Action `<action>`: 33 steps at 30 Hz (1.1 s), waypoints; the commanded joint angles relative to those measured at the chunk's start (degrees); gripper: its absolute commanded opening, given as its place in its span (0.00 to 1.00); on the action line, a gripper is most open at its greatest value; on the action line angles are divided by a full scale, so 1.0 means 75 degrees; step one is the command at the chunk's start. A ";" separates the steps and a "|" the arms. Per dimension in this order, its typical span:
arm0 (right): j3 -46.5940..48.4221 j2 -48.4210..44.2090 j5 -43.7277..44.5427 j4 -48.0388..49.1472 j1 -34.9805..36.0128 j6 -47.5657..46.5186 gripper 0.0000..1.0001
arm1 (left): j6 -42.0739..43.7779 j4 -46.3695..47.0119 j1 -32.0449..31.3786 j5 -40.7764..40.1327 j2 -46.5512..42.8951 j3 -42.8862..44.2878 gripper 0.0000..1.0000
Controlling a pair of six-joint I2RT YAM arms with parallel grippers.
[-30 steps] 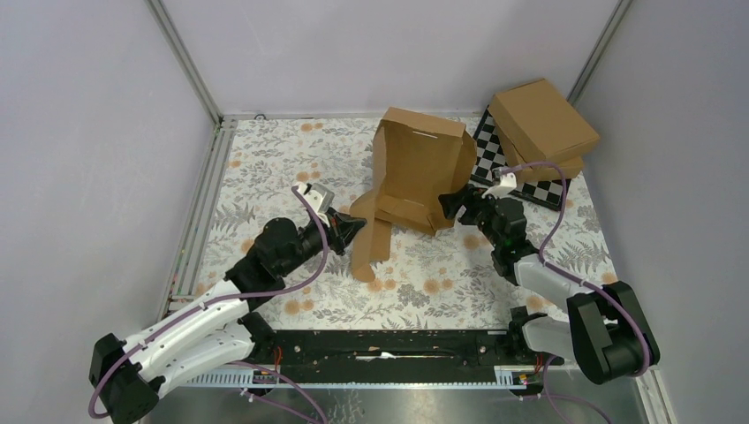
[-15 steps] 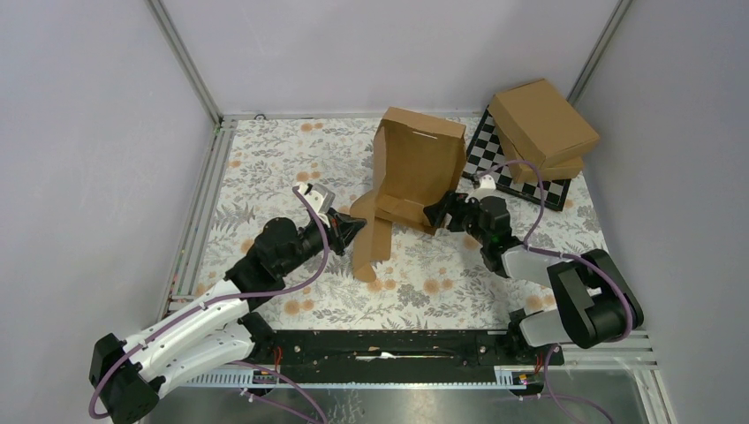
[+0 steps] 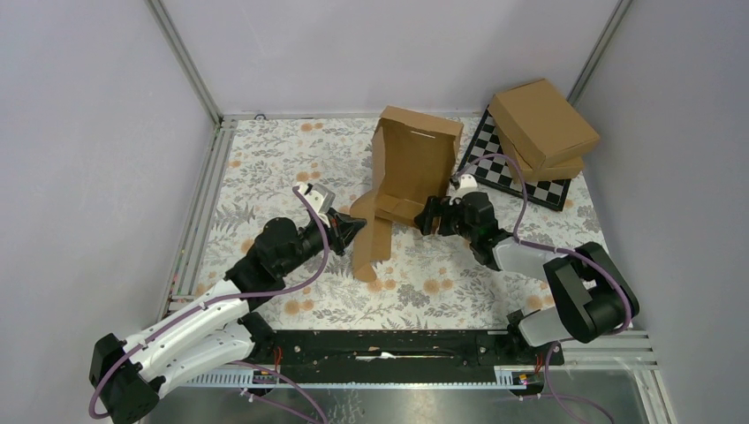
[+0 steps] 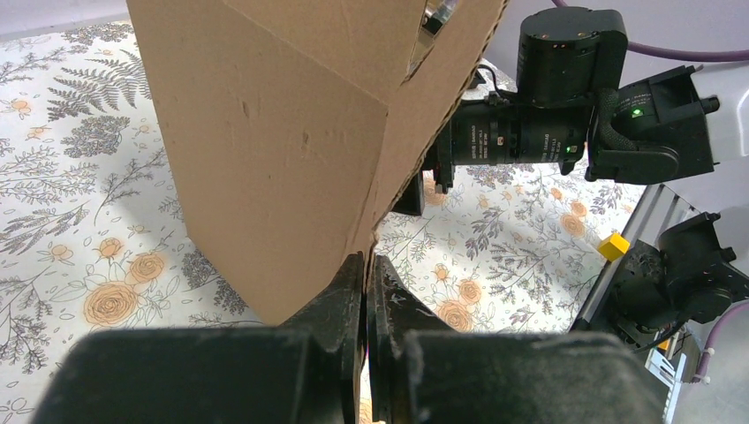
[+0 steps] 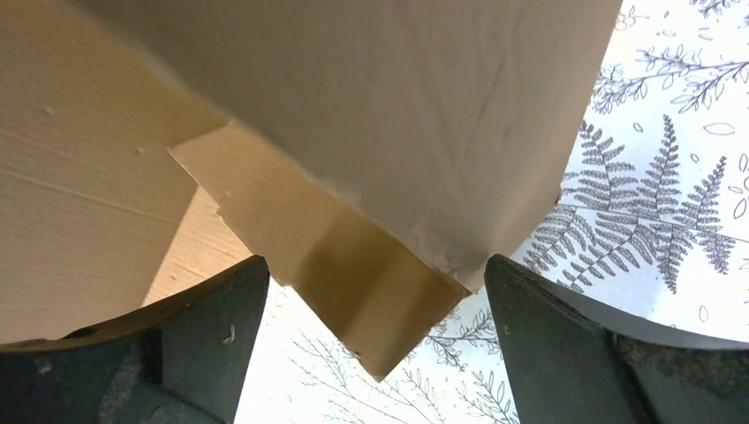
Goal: Fold the paper box
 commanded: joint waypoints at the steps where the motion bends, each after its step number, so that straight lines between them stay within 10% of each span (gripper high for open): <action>1: 0.0437 0.0156 0.0149 -0.0970 0.0174 -0.0674 1.00 | -0.0139 -0.0355 -0.0018 0.0058 0.0075 0.0141 0.00; 20: 0.0215 0.0666 0.0077 0.0770 0.0180 -0.2969 1.00 | -0.0221 -0.0664 -0.0026 -0.0183 0.0160 0.0351 0.00; 33: 0.0285 0.0249 -0.0253 0.0861 -0.1007 -0.1452 1.00 | -0.0133 -0.0803 -0.0027 -0.0561 0.0772 0.0865 0.00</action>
